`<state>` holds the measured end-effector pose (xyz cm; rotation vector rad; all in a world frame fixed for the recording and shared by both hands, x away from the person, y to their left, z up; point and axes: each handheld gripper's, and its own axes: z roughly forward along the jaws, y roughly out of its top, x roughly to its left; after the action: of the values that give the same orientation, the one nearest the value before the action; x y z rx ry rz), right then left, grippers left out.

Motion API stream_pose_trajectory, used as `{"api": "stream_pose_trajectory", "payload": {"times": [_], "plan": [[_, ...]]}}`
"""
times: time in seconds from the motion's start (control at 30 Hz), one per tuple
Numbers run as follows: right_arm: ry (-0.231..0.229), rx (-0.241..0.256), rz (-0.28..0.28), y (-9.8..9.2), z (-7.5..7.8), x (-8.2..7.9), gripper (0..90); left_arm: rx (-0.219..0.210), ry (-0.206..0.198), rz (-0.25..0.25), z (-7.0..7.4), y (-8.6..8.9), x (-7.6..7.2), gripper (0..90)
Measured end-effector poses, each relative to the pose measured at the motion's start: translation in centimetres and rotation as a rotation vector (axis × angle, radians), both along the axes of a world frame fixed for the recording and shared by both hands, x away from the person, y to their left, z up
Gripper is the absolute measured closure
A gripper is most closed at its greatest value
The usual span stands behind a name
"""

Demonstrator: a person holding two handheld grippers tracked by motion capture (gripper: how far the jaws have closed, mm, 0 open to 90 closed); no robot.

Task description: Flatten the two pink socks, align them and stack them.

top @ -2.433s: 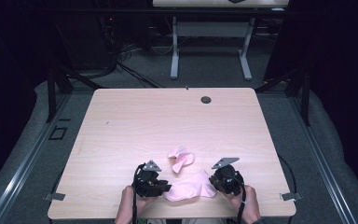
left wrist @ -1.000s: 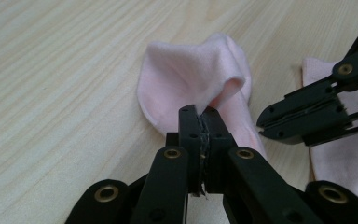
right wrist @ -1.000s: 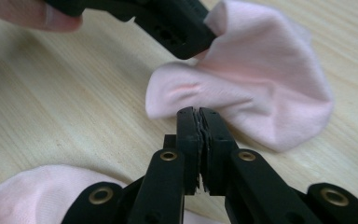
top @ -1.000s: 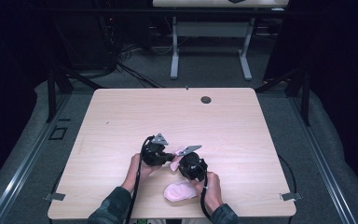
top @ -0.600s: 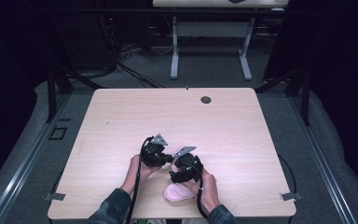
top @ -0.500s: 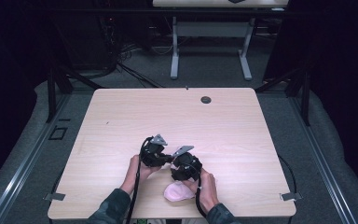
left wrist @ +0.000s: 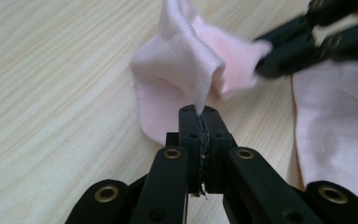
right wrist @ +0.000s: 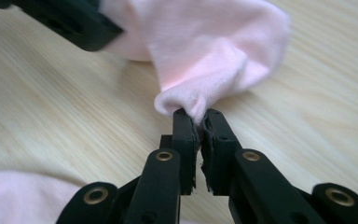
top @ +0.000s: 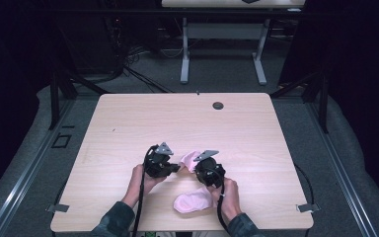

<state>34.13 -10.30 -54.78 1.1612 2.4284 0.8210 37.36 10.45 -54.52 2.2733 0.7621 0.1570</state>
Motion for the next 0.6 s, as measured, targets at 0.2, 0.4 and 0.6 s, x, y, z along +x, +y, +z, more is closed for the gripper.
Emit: {"api": "stream_pose_trajectory", "payload": {"times": [0.2, 0.4, 0.6], "plan": [[-0.081, -0.091, 0.025, -2.9, 2.3, -1.0, 83.9, 0.110, -0.095, -0.016, 1.1, -1.3, -1.6, 88.9], [-0.052, -0.199, 0.101, -4.6, 2.9, -1.7, 81.7, 0.155, -0.053, -0.049, 0.7, -3.3, -2.6, 85.3], [0.105, -0.088, 0.152, -6.7, 1.6, -1.3, 55.6, 0.106, -0.008, -0.035, 0.9, -2.3, -2.8, 50.5]]}}
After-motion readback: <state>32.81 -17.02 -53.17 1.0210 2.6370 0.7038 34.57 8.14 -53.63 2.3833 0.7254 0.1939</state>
